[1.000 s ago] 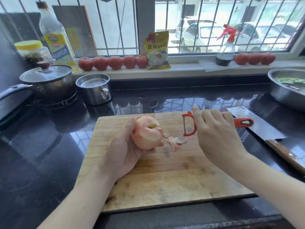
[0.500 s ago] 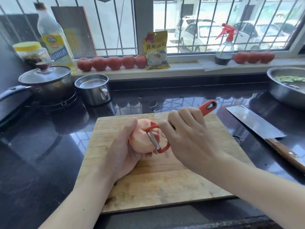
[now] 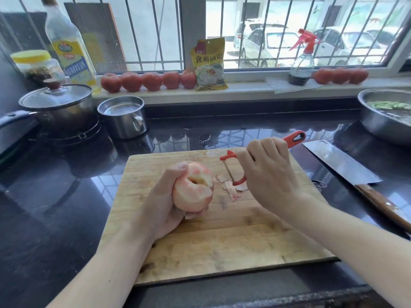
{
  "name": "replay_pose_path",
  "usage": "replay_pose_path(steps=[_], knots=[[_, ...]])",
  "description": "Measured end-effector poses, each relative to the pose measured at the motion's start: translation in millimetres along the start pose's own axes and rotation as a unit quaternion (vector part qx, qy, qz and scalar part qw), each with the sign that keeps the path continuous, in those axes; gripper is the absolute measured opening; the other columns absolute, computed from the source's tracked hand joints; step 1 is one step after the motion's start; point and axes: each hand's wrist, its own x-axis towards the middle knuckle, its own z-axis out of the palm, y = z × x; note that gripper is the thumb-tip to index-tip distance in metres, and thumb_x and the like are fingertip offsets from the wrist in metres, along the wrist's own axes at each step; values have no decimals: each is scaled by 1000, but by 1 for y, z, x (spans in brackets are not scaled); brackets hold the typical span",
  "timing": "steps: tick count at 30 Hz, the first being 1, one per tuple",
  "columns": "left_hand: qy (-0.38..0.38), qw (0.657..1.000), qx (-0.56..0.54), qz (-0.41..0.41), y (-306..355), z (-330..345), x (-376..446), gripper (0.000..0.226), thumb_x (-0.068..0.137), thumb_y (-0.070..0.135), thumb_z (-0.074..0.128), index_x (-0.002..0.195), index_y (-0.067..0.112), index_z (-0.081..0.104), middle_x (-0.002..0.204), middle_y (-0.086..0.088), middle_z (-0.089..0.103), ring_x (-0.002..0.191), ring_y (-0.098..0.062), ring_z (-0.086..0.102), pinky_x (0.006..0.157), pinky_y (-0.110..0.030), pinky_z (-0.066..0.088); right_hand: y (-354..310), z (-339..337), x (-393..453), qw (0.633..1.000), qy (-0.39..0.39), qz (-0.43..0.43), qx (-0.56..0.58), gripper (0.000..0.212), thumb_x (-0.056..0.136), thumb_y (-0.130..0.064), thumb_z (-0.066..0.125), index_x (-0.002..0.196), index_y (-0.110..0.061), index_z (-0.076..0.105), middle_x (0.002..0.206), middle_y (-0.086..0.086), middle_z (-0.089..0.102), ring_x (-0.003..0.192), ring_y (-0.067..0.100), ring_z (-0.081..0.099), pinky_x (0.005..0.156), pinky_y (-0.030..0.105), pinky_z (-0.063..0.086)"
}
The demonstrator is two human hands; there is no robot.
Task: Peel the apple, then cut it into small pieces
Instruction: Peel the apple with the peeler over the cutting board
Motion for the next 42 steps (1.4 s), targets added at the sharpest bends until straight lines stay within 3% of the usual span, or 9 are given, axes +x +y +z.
replay_pose_path(steps=[9, 13, 16, 18, 22, 25, 28, 35, 42], knots=[[0, 1000, -7, -11, 2, 2, 1, 56, 96, 56, 50, 106, 7, 75, 107, -20, 70, 78, -35, 72, 52, -30, 54, 14, -8, -15, 984, -173, 37, -33, 40, 81, 8, 48, 116, -11, 56, 101, 8, 50, 91, 29, 44, 90, 42, 34], [24, 999, -36, -27, 2, 3, 1, 57, 97, 51, 47, 118, 3, 69, 109, -23, 72, 88, -35, 73, 58, -36, 61, 6, -30, -6, 979, -107, 61, 163, 12, 92, -9, 52, 97, -12, 63, 86, 0, 59, 77, 22, 51, 77, 37, 44], [30, 998, -41, -36, 2, 3, 2, 60, 97, 49, 46, 125, 0, 65, 111, -25, 71, 91, -36, 72, 61, -40, 61, -12, -48, 11, 914, -163, 123, 351, 16, 99, -30, 55, 100, -25, 71, 80, -14, 65, 74, 7, 55, 68, 16, 42], [31, 998, -44, -36, 1, 2, 2, 59, 97, 49, 46, 124, 1, 69, 114, -27, 70, 93, -37, 70, 62, -41, 62, -21, -44, 17, 873, -229, 142, 406, 15, 100, -39, 59, 104, -32, 70, 81, -16, 67, 77, 6, 58, 67, 17, 42], [33, 998, -40, -17, -1, 0, 3, 55, 101, 48, 44, 127, 5, 68, 118, -26, 68, 99, -36, 68, 68, -44, 62, -20, -37, 19, 880, -268, 142, 365, 16, 99, -32, 56, 86, -23, 59, 74, -7, 62, 71, 14, 55, 58, 30, 38], [30, 999, -36, -7, -1, 0, 3, 50, 102, 46, 42, 132, 12, 63, 118, -25, 68, 97, -39, 68, 65, -42, 61, -17, -39, 17, 875, -255, 129, 392, 16, 98, -23, 57, 82, -21, 59, 70, -6, 61, 67, 12, 52, 56, 24, 36], [44, 998, -37, -6, -1, 1, 2, 51, 102, 46, 41, 132, 10, 61, 108, -24, 71, 88, -38, 71, 57, -37, 58, -3, -38, 13, 918, -203, 107, 324, 19, 96, -23, 56, 77, -21, 57, 65, -12, 52, 60, 7, 46, 55, 22, 33], [26, 998, -55, -6, 2, 1, 1, 53, 99, 48, 44, 118, 5, 66, 100, -21, 70, 83, -36, 69, 55, -35, 54, 32, -16, -4, 935, -241, 98, 241, 16, 93, -14, 65, 95, -29, 60, 88, -18, 55, 83, 13, 51, 73, 39, 50], [35, 999, -25, 20, -1, 2, 3, 37, 101, 43, 47, 111, 15, 69, 96, -20, 70, 70, -36, 67, 44, -31, 51, 17, -28, 2, 987, -149, -38, 43, 17, 89, -8, 63, 100, -19, 55, 89, -2, 51, 81, 22, 43, 78, 39, 39]])
